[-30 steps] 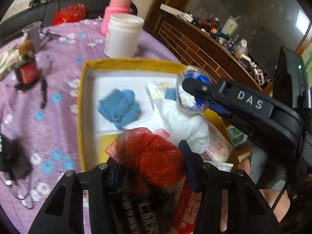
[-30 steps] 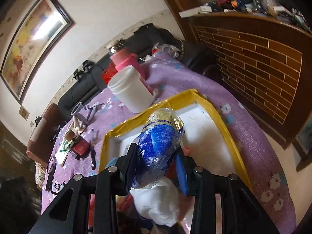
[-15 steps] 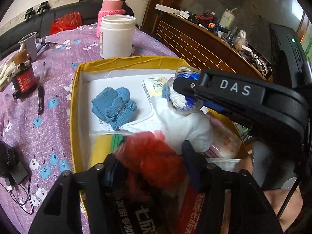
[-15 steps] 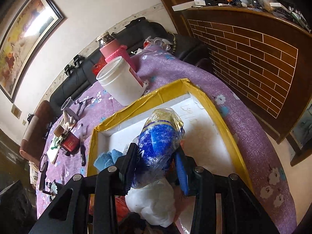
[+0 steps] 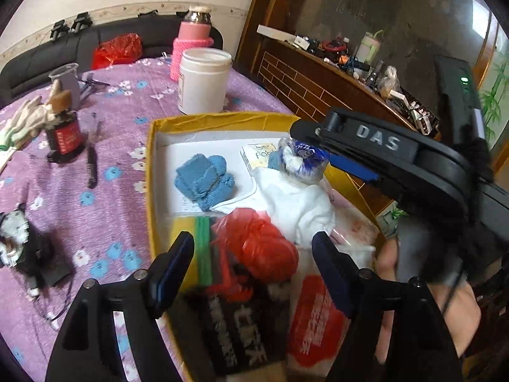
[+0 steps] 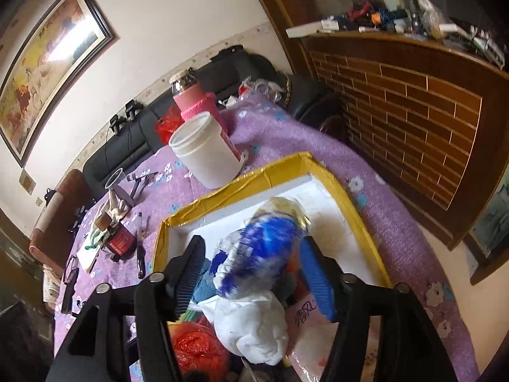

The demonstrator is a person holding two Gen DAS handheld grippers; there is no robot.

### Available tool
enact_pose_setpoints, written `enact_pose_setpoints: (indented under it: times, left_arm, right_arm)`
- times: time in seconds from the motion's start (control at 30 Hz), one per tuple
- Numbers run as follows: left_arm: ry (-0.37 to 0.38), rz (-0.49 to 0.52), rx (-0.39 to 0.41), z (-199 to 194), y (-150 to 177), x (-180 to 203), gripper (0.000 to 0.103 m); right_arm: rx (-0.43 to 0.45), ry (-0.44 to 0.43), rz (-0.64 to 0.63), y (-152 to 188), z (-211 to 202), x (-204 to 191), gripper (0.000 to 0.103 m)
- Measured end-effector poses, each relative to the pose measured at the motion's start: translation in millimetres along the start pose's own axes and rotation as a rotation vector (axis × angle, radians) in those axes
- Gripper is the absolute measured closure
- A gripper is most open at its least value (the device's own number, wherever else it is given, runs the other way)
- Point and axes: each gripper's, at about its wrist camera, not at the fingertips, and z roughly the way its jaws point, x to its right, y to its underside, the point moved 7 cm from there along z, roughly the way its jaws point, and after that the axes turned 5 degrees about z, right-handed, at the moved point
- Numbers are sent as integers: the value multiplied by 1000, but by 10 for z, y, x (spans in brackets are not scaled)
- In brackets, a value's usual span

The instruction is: Organize soft objects

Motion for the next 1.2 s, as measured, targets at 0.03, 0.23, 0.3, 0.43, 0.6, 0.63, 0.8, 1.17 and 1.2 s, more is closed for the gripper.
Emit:
enact_pose_setpoints:
  times: [0.03,0.23,0.3,0.43,0.6,0.63,0.8,1.17,1.2]
  left_arm:
    - [-4,5,11,-82,28,-2,27]
    - [-55,59,87,-631,346,-51,18]
    - [-75,89,101,-803,491,-78,17]
    - [-152,161,136,-1102,804,-183,11]
    - [-207,172,159,-1280,1143,-328,5]
    - [-226,168,160,-1291,1181,-365,5]
    - [-359,133,171,-1401,1401,-554,3]
    - [-436,50,105,-1580,1818,-746,2]
    - [-438,55,104,-1603,1864,-729,2]
  right_arm:
    - [24,0,-13,-11,-33,-26,36]
    - [179,41,-131,-56,-244,-217,29]
    - [191,73,-154,-26,-287,-264,26]
    - [184,55,-171,212,-537,-393,19]
    - [200,49,-247,756,-953,-536,11]
    - [214,42,-261,897,-1059,-557,9]
    - [248,53,-288,1437,-1301,-561,2]
    - [234,136,-252,1950,-1445,-329,2]
    - [235,133,-256,1991,-1479,-327,2]
